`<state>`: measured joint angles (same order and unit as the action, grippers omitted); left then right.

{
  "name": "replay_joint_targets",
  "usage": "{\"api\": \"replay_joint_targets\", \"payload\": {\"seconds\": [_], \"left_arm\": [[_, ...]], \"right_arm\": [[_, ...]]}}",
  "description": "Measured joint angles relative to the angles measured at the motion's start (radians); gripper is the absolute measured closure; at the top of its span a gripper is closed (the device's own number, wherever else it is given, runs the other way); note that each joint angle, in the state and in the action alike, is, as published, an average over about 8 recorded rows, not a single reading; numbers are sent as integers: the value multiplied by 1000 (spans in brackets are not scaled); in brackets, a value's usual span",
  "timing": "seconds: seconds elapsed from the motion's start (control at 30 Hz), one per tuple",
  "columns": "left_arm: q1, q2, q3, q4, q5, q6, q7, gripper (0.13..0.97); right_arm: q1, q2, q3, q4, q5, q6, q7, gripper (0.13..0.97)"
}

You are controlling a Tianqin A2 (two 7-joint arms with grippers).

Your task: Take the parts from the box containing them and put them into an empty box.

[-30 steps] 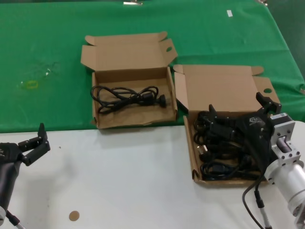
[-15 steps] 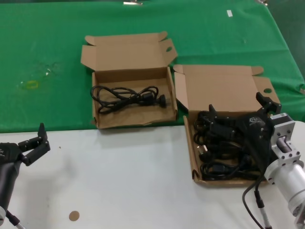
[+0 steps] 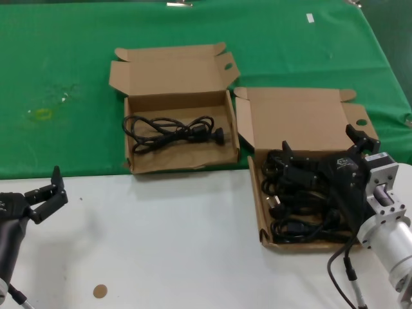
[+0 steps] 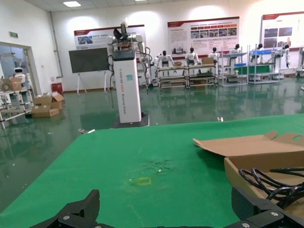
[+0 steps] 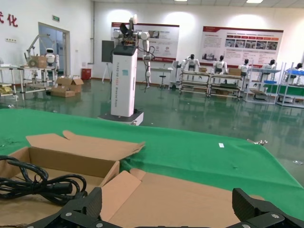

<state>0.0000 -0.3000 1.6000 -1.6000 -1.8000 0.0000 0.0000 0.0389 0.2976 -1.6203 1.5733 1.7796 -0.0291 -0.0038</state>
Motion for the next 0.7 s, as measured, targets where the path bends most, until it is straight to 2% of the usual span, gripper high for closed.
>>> {"api": "replay_joint_targets", "payload": {"seconds": [0.7], "left_arm": [[0,0,0,0,0,0,0,132]], "right_arm": [[0,0,0,0,0,0,0,129]]}}
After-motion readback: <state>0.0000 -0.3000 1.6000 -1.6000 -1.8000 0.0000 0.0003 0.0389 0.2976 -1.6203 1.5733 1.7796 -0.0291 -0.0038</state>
